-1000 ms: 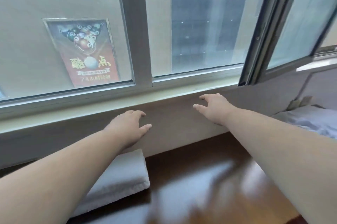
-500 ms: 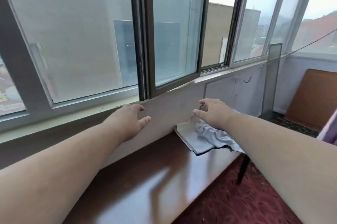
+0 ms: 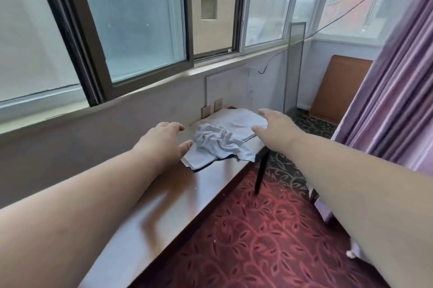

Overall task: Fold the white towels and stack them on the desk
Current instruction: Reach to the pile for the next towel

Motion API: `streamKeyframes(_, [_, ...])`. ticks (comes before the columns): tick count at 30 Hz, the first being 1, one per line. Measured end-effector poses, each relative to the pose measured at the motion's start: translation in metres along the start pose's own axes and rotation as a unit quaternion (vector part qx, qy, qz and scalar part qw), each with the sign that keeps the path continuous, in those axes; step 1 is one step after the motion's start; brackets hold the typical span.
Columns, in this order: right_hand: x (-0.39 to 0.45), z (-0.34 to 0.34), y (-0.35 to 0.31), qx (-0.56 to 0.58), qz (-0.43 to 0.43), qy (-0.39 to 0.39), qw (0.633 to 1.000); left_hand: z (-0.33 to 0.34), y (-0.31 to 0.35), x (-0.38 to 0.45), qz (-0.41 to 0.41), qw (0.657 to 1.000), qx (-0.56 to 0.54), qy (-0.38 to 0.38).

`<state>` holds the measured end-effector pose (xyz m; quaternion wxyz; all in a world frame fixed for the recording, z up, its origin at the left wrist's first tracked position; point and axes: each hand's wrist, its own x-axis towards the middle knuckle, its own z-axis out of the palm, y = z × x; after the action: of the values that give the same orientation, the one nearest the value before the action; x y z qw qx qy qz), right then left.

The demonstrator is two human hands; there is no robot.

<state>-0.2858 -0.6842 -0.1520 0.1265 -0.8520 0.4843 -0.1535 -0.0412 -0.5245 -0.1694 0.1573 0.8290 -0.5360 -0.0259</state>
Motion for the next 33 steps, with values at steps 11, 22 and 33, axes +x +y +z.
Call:
streamKeyframes(11, [0.095, 0.041, 0.059, -0.027, 0.036, 0.016, 0.999, 0.064, 0.009, 0.130, 0.002, 1.000, -0.023, -0.017])
streamKeyframes(22, [0.219, 0.114, 0.064, -0.006, 0.074, -0.043, 0.996, 0.113, -0.012, 0.271, -0.003, 0.995, -0.037, -0.088])
streamKeyframes(33, [0.342, 0.183, 0.066, -0.002, -0.014, -0.132, 0.991, 0.175, -0.015, 0.355, -0.051, 0.995, -0.016, -0.085])
